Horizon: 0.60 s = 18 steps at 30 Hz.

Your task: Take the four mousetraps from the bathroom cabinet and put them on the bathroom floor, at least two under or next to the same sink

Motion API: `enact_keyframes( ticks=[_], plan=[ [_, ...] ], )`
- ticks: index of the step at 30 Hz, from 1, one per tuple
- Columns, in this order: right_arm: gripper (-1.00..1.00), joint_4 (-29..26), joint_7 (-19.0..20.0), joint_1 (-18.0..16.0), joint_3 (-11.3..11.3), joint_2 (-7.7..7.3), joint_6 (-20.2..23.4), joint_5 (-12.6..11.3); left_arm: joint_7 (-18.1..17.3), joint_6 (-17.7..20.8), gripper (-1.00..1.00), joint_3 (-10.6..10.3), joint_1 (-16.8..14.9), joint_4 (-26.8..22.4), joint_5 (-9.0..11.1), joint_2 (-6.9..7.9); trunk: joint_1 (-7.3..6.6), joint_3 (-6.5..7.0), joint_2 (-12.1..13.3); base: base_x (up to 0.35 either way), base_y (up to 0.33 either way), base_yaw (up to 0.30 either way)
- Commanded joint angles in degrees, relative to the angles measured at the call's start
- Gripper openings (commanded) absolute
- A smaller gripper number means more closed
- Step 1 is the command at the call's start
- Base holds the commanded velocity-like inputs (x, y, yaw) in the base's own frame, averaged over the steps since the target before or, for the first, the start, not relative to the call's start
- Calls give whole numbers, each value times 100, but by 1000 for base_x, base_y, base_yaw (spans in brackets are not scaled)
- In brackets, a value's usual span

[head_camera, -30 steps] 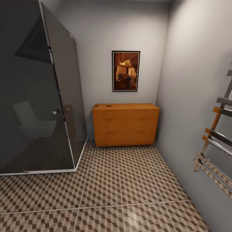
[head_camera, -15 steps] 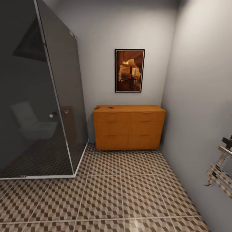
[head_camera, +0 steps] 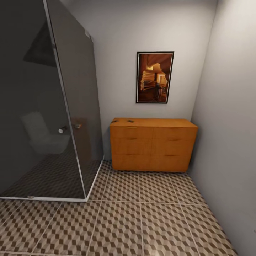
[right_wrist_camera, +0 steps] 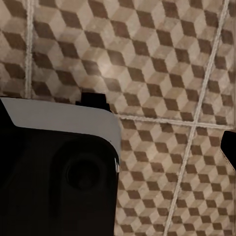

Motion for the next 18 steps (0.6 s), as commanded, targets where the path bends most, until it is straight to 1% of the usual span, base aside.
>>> enact_keyframes(
  ticks=[1, 18],
  plan=[
    [100, 17, -35, -8, 4, 6, -17, 50, 20, -16, 100, -49, -2, 2, 39, -2, 3, -6, -3, 321, 0, 10],
    [100, 18, -45, -8, 0, -3, -22, 44, 20, -16, 100, -49, -1, 2, 39, -4, 3, -6, -3, 321, 0, 2]
  ],
)
